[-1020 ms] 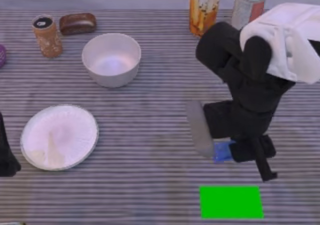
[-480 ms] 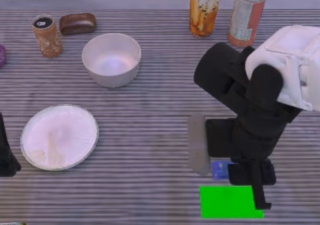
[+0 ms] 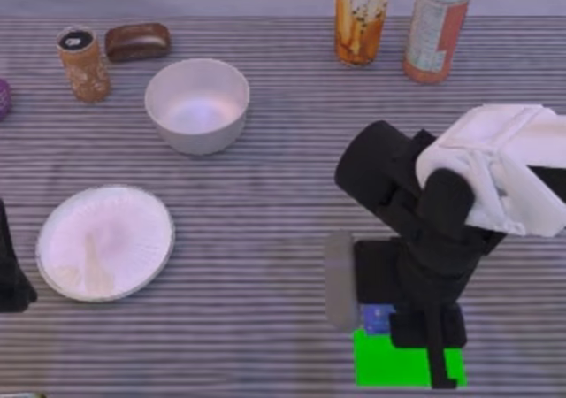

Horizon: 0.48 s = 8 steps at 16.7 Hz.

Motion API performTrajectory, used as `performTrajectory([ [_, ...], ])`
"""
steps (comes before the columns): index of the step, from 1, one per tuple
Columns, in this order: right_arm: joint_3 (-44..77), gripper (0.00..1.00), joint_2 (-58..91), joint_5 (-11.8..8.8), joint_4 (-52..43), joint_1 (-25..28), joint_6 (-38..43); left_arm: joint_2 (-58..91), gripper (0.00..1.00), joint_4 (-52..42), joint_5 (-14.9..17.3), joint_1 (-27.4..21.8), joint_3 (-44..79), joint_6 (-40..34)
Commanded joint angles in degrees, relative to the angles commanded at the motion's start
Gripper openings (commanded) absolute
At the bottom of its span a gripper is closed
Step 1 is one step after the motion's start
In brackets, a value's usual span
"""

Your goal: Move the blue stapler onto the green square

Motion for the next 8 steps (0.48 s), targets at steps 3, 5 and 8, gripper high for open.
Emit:
performTrajectory([
  [3,-4.84,0.00,2.84,-0.01,7.85,0.22,-0.28,0.00,1.00,0.00,0.00,0.00,0.00,0.00],
  [5,-6.69,0.00,3.95,0.02,10.43,0.17,-0.25,0.00,1.00,0.00,0.00,0.00,0.00,0.00],
  [8,-6.96,0.00,4.14,0.03,10.80,0.15,-0.24,0.00,1.00,0.00,0.00,0.00,0.00,0.00],
])
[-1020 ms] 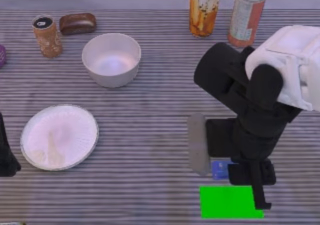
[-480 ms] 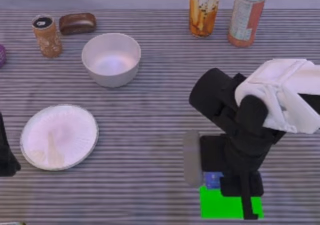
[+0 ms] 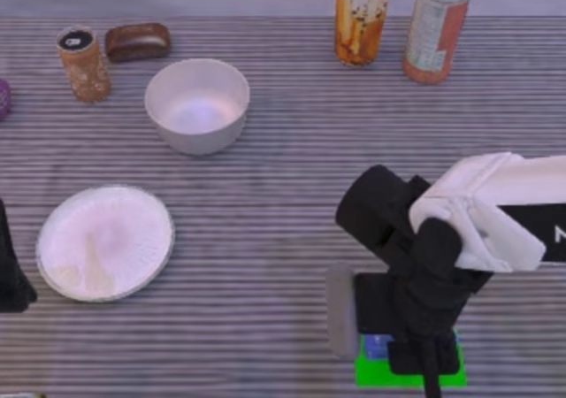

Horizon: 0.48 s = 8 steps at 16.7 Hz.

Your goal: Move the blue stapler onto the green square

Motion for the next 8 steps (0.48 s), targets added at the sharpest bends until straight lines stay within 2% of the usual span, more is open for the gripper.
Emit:
performTrajectory([
  [1,0.00,0.00,0.00,0.00,0.00,0.00,0.00,0.00,1.00,0.00,0.00,0.00,0.00,0.00],
  [8,0.00,0.53,0.00,0.00,0.00,0.00,0.00,0.00,1.00,0.00,0.00,0.00,0.00,0.00],
])
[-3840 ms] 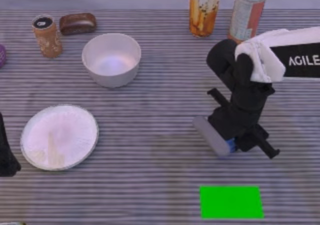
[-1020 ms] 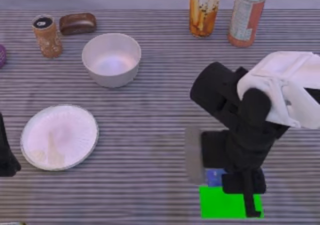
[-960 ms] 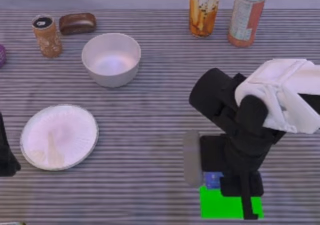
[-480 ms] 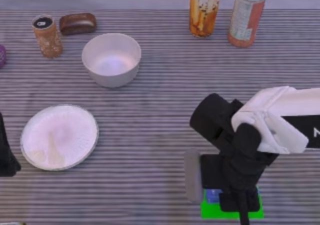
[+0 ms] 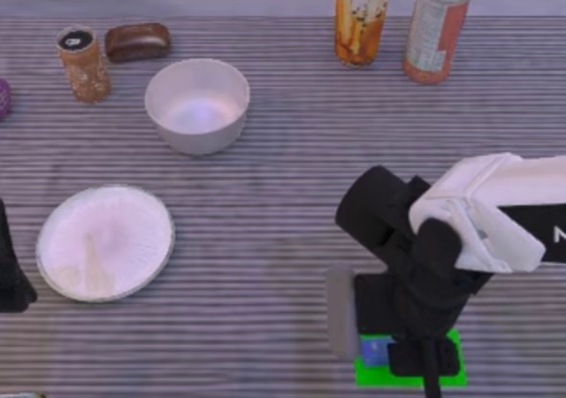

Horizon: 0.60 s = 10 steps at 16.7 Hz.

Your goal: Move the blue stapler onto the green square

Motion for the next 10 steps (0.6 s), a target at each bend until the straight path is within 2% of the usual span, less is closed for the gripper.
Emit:
performTrajectory([
  [6,0.00,0.98,0.00,0.00,0.00,0.00,0.00,0.00,1.00,0.00,0.00,0.00,0.00,0.00],
  [10,0.00,1.00,0.00,0.00,0.00,0.00,0.00,0.00,1.00,0.00,0.00,0.00,0.00,0.00],
])
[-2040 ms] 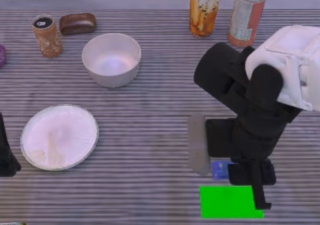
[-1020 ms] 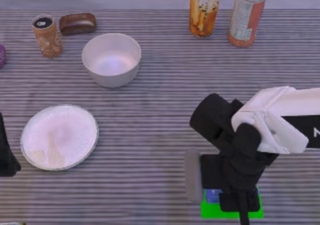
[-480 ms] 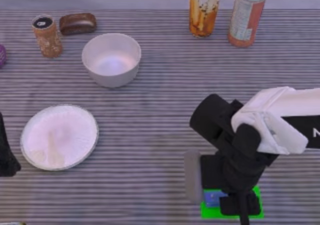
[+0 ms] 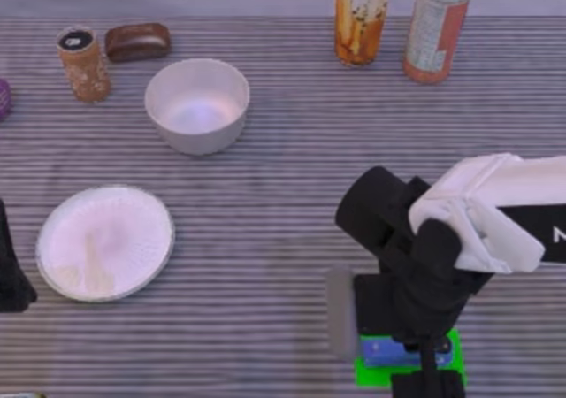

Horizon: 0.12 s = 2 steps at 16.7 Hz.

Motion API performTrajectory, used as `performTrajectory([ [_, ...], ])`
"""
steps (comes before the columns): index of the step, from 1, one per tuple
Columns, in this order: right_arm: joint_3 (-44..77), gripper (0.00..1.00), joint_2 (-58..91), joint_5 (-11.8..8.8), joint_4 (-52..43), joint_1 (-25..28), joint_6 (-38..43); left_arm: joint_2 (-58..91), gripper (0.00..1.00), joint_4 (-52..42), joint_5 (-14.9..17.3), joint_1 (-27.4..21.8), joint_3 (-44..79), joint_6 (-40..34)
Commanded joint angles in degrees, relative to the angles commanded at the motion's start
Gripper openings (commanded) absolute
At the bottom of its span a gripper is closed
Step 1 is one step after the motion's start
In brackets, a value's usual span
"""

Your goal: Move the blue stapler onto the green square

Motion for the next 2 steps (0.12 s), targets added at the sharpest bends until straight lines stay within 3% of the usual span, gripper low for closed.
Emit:
performTrajectory([
  [2,0.00,1.00,0.00,0.00,0.00,0.00,0.00,0.00,1.00,0.00,0.00,0.00,0.00,0.00],
])
